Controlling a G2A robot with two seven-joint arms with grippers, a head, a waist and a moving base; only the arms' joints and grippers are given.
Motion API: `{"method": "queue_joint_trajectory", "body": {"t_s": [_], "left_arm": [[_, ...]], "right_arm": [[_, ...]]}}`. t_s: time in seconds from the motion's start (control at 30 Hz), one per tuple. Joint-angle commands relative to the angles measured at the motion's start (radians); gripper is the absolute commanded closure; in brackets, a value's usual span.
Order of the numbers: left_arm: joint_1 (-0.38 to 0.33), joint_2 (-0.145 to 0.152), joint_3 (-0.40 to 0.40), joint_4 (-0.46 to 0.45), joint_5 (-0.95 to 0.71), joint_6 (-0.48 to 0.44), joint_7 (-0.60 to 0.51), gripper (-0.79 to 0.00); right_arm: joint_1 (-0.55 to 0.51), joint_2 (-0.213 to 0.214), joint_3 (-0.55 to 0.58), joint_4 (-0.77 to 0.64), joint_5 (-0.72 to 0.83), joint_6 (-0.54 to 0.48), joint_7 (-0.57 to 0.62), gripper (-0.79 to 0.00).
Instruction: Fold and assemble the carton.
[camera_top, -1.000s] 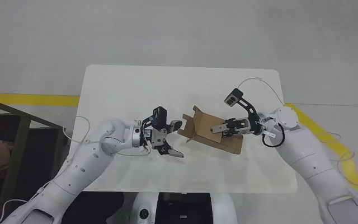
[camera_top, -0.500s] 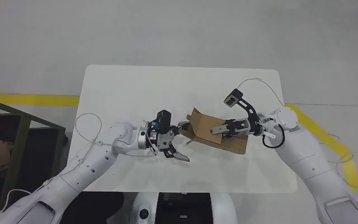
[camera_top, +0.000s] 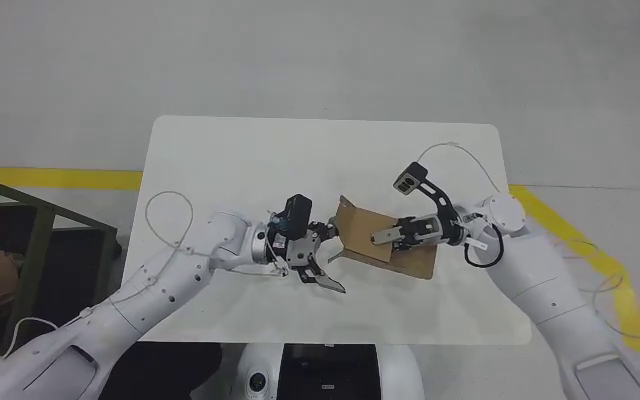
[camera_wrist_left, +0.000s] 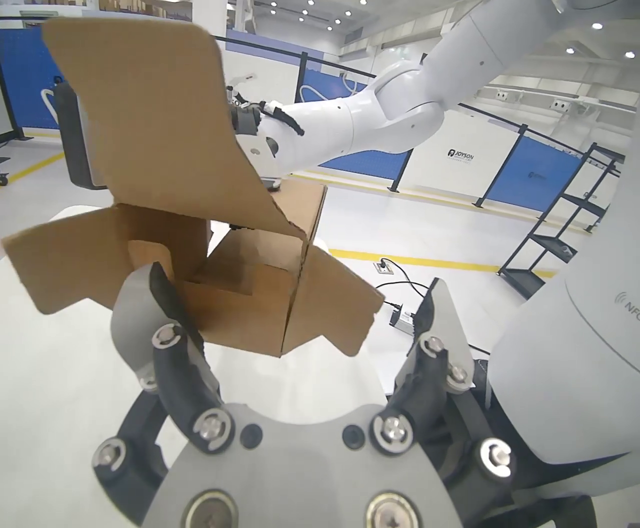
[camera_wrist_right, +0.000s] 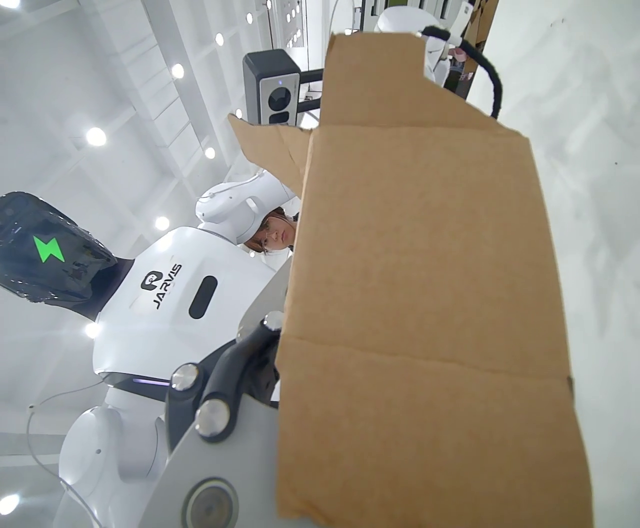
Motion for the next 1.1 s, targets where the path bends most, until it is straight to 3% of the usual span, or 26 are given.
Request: {"method": "queue_joint_trajectory", "body": {"t_s": [0.0,0.83,0.93,1.07], "left_arm": [[-0.014,0.001,0.009,0.003,0.010,0.000,0.010,-0.785],[-0.005,0.007,-0.021,0.040,0.046,0.000,0.112,-0.782],[-0.002,0.005,-0.022,0.039,0.043,0.000,0.119,-0.650],[0.000,0.004,-0.025,0.043,0.037,0.000,0.129,-0.545]], "right_arm": [[-0.002,-0.002,0.003,0.000,-0.001,0.001,0.001,0.000],[-0.023,-0.020,0.032,0.000,-0.003,0.006,0.006,0.000],[-0.024,-0.021,0.031,-0.001,-0.003,0.006,0.006,0.000],[-0.024,-0.021,0.029,0.000,-0.003,0.006,0.006,0.000]]}}
